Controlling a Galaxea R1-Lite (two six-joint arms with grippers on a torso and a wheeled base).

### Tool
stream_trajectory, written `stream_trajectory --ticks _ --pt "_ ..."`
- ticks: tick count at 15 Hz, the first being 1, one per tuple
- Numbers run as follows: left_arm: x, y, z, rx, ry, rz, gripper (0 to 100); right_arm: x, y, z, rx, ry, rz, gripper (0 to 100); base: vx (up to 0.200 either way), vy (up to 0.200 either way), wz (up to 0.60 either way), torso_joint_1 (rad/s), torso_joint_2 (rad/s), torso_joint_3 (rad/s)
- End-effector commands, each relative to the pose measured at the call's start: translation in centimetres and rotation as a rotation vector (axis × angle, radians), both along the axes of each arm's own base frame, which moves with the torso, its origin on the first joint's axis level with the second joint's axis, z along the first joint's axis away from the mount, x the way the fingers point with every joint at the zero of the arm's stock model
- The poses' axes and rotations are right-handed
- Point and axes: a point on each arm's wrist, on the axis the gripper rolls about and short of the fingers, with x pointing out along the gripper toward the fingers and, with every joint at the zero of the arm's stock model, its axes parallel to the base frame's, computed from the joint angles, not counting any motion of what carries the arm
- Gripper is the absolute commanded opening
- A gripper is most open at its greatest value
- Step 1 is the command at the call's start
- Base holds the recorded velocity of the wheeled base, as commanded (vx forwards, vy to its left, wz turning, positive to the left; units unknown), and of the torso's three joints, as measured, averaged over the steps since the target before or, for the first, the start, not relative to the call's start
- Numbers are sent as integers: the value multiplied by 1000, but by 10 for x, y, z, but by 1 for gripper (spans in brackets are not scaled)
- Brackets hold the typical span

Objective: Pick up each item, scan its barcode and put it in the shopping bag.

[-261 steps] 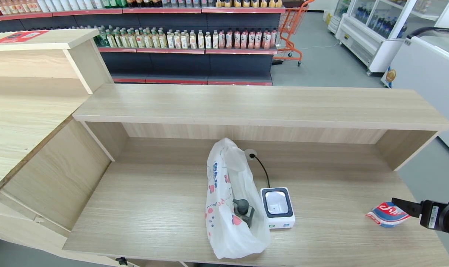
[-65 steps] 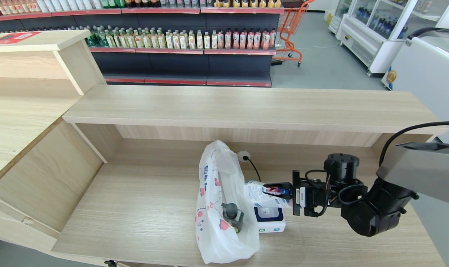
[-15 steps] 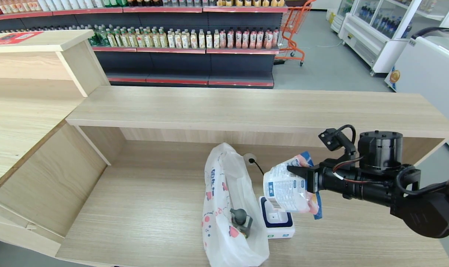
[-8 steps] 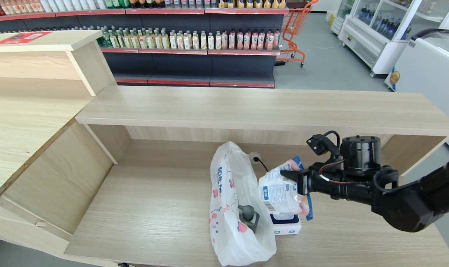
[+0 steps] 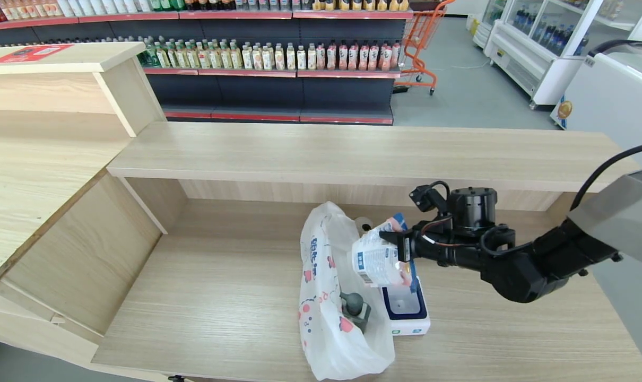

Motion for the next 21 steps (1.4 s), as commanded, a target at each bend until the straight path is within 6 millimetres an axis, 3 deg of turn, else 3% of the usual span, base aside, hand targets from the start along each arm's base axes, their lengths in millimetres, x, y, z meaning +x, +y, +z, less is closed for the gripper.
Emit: stream_trajectory --ticks 1,5,11,20,21 --pt "0 0 0 0 1 0 100 8 16 -18 -10 26 30 0 0 0 0 0 0 0" --pt "0 0 0 0 1 0 100 14 37 -32 -38 8 78 0 0 0 0 0 0 0" --pt "0 0 0 0 0 0 100 26 43 -55 -136 -47 121 0 0 0 0 0 0 0" --pt "0 0 0 0 0 0 100 37 60 -62 -137 -86 156 0 0 0 0 0 0 0" --pt "0 0 0 0 0 0 100 38 61 -60 -132 -92 159 100 0 0 0 0 0 0"
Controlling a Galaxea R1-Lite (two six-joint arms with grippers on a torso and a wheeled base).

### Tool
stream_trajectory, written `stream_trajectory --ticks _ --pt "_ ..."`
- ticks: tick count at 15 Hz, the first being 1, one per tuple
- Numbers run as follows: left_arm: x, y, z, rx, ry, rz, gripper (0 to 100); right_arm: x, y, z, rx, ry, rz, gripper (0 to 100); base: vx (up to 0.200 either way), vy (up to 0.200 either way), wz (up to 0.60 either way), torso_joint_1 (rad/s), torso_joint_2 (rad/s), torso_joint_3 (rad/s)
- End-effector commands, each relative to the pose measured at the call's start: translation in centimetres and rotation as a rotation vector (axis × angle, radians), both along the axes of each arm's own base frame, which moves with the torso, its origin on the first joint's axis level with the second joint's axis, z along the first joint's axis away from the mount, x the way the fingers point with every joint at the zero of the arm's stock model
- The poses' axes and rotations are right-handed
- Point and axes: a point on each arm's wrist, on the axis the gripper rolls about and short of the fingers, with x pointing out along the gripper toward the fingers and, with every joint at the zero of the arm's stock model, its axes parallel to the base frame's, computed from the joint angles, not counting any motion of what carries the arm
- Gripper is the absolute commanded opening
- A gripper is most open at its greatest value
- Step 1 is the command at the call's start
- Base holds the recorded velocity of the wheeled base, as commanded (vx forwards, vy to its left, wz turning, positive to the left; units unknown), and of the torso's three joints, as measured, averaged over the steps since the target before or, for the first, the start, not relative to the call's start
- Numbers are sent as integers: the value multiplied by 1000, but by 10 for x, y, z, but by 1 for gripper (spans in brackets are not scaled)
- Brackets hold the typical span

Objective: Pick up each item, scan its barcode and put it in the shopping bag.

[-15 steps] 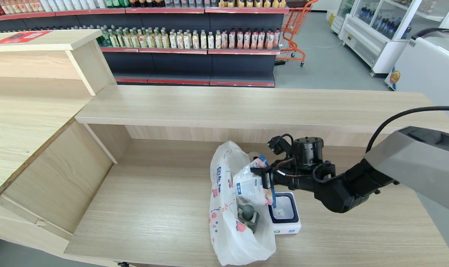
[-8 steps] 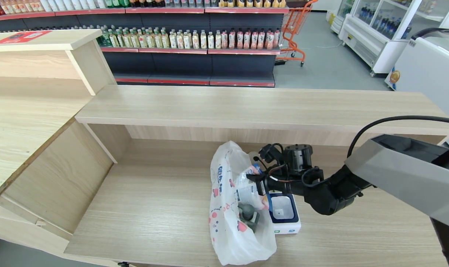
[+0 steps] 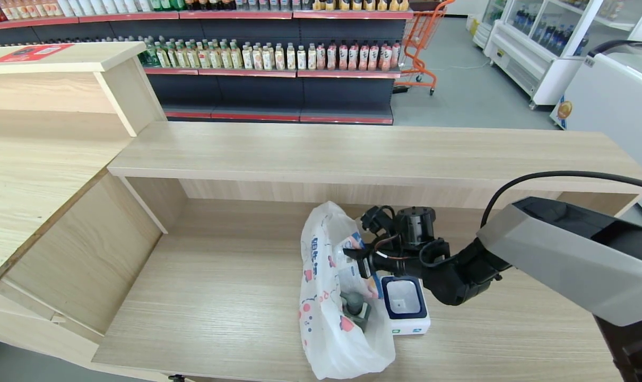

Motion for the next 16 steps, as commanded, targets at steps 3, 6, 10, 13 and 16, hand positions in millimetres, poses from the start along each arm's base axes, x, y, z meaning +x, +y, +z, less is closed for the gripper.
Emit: stream_trajectory --ticks 3,6,10,13,16 --pt "0 0 0 0 1 0 100 4 2 9 28 -23 13 100 0 0 0 0 0 0" --pt "0 0 0 0 1 0 100 3 2 35 122 -11 4 100 0 0 0 0 0 0" --pt "0 0 0 0 0 1 100 -19 -26 86 170 -58 -32 100 0 0 0 0 0 0" --pt "0 0 0 0 1 1 100 -74 -91 123 150 -41 -140 100 0 0 0 0 0 0" --pt "0 0 0 0 0 0 100 -160 -149 158 76 73 -276 100 0 0 0 0 0 0"
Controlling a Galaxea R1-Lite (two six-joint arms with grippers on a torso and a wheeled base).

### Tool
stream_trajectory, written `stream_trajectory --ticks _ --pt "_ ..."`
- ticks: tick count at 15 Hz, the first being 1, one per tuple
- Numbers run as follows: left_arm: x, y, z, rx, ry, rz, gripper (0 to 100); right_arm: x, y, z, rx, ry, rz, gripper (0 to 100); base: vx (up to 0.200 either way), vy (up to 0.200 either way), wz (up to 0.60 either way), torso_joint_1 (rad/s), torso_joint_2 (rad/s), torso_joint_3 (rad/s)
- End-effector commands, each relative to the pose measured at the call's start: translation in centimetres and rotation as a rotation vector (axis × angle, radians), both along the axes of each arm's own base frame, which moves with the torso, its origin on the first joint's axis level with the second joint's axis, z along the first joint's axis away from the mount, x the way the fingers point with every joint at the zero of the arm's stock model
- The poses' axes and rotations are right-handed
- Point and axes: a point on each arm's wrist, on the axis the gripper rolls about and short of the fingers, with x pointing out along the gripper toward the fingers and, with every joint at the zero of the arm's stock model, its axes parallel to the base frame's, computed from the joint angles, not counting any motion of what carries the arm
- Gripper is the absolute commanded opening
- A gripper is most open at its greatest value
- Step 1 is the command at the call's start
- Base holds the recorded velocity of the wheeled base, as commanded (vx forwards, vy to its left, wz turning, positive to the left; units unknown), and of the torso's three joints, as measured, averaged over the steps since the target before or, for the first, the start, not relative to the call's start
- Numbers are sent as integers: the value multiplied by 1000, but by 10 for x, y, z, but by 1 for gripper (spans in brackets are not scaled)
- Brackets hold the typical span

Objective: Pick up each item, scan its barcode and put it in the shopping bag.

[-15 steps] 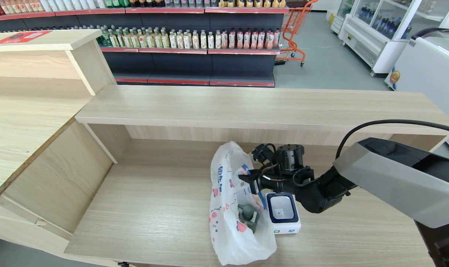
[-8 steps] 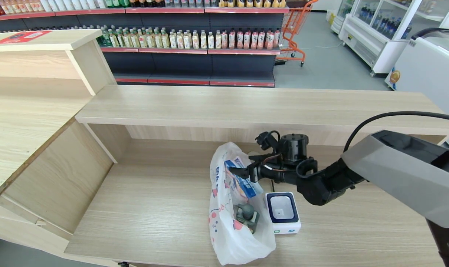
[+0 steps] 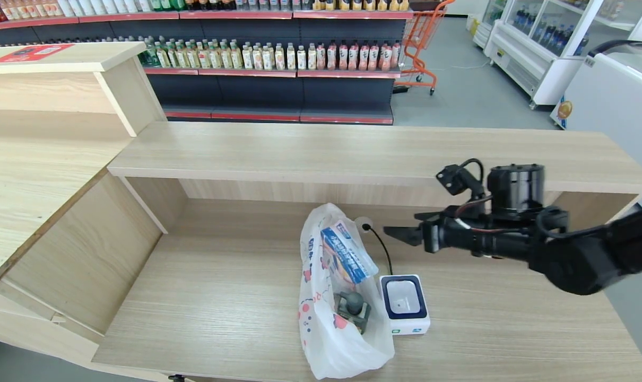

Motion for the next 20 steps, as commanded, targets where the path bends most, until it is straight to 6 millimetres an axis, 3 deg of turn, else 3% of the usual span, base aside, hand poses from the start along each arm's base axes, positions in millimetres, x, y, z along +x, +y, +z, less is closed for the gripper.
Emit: stream_trajectory --ticks 1,4,5,7,10,14,20 --pt "0 0 0 0 0 0 100 -111 -69 47 -47 37 -180 100 0 0 0 0 0 0" --pt "0 0 0 0 1 0 100 -194 -97 32 -93 -31 -384 100 0 0 0 0 0 0" --pt "0 0 0 0 1 0 100 -211 -100 25 -103 -55 -431 100 0 0 0 0 0 0" --pt "0 0 0 0 0 0 100 -272 -109 -15 -91 -123 -507 100 0 0 0 0 0 0" --pt "0 0 0 0 1 0 100 -327 -113 -69 1 -218 -541 100 0 0 0 0 0 0" --pt "0 0 0 0 0 0 100 -341 -112 -69 -15 -441 -541 100 0 0 0 0 0 0" --pt "0 0 0 0 1 0 100 -341 -113 -70 28 -400 -576 100 0 0 0 0 0 0"
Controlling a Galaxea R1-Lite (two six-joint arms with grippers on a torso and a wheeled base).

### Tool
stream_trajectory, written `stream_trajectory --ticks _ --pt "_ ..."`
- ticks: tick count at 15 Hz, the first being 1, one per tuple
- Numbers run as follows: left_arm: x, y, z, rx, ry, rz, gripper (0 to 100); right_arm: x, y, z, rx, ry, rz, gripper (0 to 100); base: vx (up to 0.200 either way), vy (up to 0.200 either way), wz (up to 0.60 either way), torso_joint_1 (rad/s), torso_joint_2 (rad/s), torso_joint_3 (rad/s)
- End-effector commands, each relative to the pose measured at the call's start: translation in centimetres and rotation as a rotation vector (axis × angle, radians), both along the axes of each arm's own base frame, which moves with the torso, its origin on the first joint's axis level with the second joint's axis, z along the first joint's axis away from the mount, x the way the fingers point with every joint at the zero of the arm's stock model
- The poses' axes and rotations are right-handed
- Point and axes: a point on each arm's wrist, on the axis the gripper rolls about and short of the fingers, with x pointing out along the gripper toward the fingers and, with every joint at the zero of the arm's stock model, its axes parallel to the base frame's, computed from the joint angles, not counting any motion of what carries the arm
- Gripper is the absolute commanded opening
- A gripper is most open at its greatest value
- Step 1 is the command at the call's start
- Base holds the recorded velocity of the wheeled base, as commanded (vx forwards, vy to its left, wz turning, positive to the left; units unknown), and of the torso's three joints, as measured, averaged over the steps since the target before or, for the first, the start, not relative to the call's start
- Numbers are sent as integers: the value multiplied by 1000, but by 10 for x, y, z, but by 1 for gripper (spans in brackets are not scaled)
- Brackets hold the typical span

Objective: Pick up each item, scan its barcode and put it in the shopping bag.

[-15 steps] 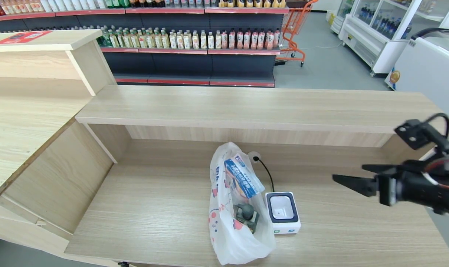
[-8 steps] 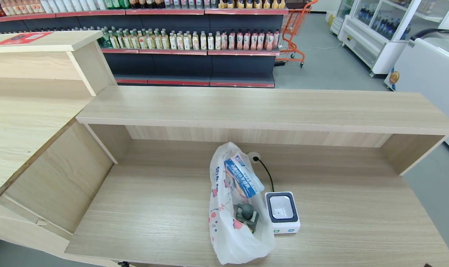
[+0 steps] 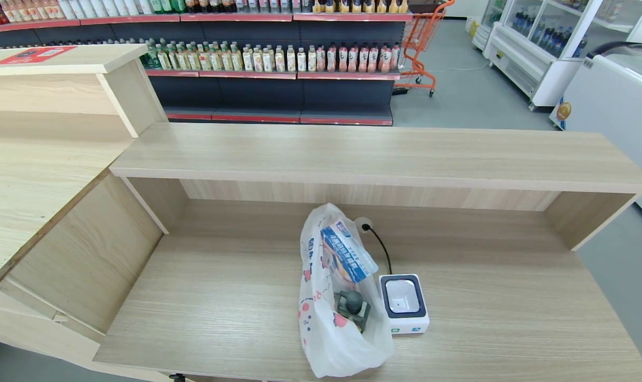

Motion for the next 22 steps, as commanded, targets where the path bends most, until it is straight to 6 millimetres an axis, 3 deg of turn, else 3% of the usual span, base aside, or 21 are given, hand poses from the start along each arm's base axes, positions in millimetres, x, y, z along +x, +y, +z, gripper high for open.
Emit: stream_trajectory --ticks 1,12,19,22 --pt "0 0 0 0 1 1 100 -1 -1 -1 -5 -11 -41 100 0 0 0 0 0 0" --pt "0 0 0 -3 1 0 100 -1 -1 -4 -67 12 -63 100 0 0 0 0 0 0" --pt "0 0 0 0 1 0 100 -1 -1 -4 -65 15 -66 100 0 -200 0 6 1 2" --pt "1 0 0 3 9 0 100 -1 -1 -4 -62 14 -66 100 0 0 0 0 0 0"
